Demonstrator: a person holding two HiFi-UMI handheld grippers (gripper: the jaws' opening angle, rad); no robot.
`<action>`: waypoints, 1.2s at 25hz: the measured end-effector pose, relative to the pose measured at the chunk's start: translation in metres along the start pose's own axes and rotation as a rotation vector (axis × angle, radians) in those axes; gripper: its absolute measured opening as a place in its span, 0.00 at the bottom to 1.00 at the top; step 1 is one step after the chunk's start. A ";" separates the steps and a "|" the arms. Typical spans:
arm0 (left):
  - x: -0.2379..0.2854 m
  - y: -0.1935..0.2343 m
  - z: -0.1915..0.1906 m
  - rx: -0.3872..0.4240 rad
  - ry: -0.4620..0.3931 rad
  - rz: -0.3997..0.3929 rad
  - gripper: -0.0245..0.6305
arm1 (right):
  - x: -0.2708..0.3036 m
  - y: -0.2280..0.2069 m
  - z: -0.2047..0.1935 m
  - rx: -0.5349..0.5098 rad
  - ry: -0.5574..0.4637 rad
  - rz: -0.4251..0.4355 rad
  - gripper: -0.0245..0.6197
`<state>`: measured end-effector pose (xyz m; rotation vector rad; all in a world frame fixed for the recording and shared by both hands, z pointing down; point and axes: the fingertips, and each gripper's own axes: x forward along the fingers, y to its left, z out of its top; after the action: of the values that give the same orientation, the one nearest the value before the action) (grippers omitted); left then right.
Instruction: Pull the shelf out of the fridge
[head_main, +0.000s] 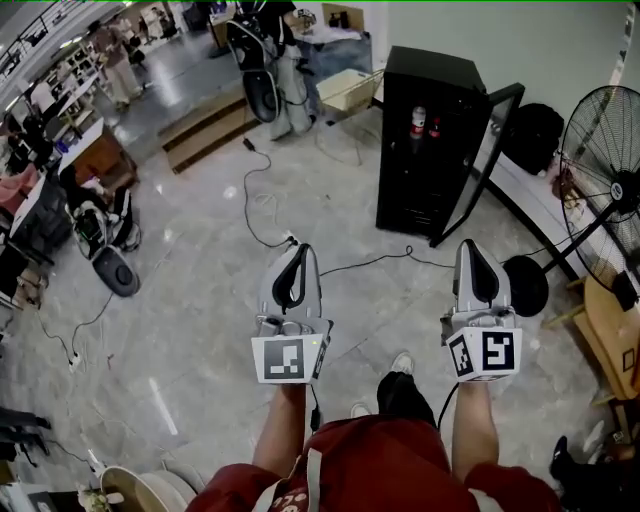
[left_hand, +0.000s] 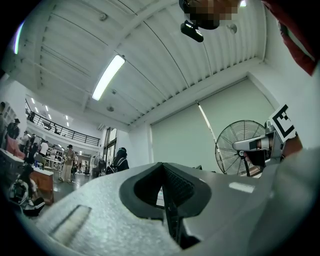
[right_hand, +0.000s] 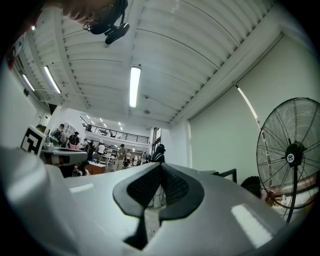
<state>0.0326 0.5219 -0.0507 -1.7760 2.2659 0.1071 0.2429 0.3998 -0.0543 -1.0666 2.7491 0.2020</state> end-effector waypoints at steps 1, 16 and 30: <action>0.003 0.002 -0.003 0.000 0.003 0.003 0.04 | 0.004 -0.001 -0.003 0.004 0.002 0.001 0.04; 0.113 0.001 -0.034 0.016 0.031 -0.023 0.04 | 0.101 -0.057 -0.037 0.016 -0.013 -0.007 0.04; 0.287 -0.045 -0.078 0.035 0.057 -0.099 0.04 | 0.197 -0.192 -0.084 0.040 0.021 -0.105 0.04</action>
<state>0.0011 0.2232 -0.0419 -1.8923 2.1995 -0.0018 0.2201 0.1147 -0.0268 -1.2049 2.6945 0.1202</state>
